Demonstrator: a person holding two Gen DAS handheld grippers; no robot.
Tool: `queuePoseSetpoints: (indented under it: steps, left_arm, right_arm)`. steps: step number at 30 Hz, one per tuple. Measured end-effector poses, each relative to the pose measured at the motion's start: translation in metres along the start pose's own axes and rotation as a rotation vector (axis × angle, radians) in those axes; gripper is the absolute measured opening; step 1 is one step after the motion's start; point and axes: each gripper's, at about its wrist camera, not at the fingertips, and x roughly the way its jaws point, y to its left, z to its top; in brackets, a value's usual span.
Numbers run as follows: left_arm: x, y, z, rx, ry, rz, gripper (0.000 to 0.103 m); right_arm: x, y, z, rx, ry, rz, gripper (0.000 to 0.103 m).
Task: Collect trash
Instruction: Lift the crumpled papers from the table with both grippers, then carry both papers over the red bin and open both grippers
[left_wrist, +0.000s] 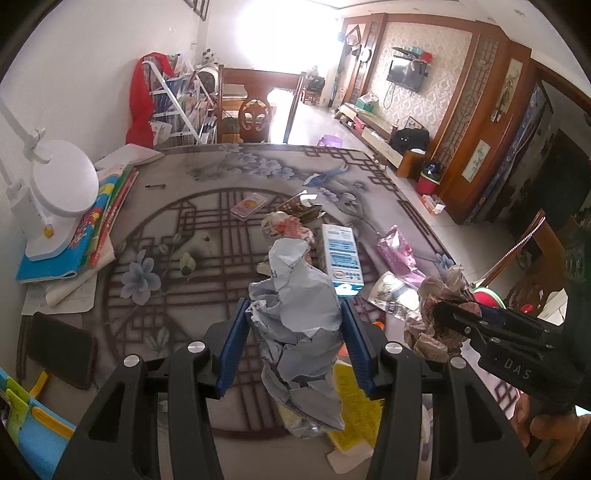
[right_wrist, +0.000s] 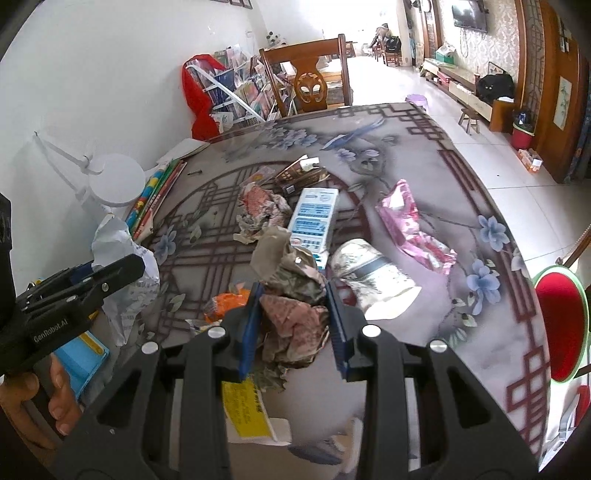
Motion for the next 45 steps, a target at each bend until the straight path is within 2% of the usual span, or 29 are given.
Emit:
queuePoseSetpoints:
  steps: [8, 19, 35, 45]
  left_arm:
    - [0.012, -0.05, 0.004, 0.02, 0.008, -0.007, 0.047]
    - [0.043, -0.147, 0.016, 0.076, 0.014, -0.091, 0.047]
    - [0.087, -0.276, 0.026, 0.238, 0.063, -0.224, 0.047]
    - [0.115, -0.346, 0.02, 0.328, 0.134, -0.321, 0.047]
  right_arm:
    - [-0.02, -0.048, 0.002, 0.007, -0.021, -0.013, 0.033]
    - [-0.048, -0.137, 0.0, 0.071, -0.034, -0.076, 0.033]
    - [-0.086, -0.265, -0.013, 0.255, -0.073, -0.197, 0.034]
    - [-0.103, -0.324, -0.029, 0.354, -0.076, -0.275, 0.034]
